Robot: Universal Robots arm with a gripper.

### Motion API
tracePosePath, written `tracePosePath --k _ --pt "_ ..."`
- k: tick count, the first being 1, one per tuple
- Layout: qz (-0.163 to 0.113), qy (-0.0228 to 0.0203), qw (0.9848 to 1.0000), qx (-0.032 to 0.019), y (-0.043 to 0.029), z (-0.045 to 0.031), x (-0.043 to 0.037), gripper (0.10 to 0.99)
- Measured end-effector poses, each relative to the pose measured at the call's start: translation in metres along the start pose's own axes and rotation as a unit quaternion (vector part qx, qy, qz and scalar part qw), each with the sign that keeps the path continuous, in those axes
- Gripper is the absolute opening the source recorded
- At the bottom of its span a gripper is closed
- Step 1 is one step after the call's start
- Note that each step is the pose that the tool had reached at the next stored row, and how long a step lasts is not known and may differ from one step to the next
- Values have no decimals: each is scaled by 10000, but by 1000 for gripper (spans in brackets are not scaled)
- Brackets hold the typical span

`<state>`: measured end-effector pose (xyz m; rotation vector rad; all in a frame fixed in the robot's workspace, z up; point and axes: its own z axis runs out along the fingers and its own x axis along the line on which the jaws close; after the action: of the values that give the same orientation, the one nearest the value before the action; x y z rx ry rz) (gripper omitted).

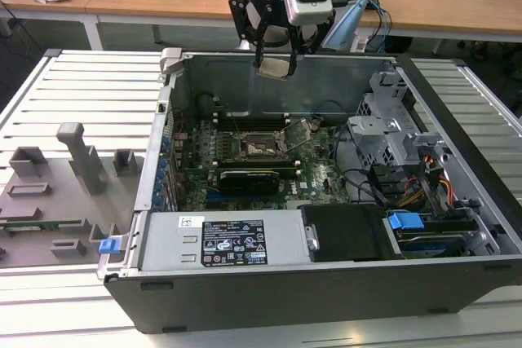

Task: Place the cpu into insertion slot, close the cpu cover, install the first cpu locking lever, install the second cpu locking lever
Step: 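Place the cpu into insertion slot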

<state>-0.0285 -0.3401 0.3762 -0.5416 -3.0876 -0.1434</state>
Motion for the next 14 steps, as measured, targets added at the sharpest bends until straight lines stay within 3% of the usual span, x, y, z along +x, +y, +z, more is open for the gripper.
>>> tracePosePath --k 14 --pt "102 -9 9999 -2 0 0 0 537"
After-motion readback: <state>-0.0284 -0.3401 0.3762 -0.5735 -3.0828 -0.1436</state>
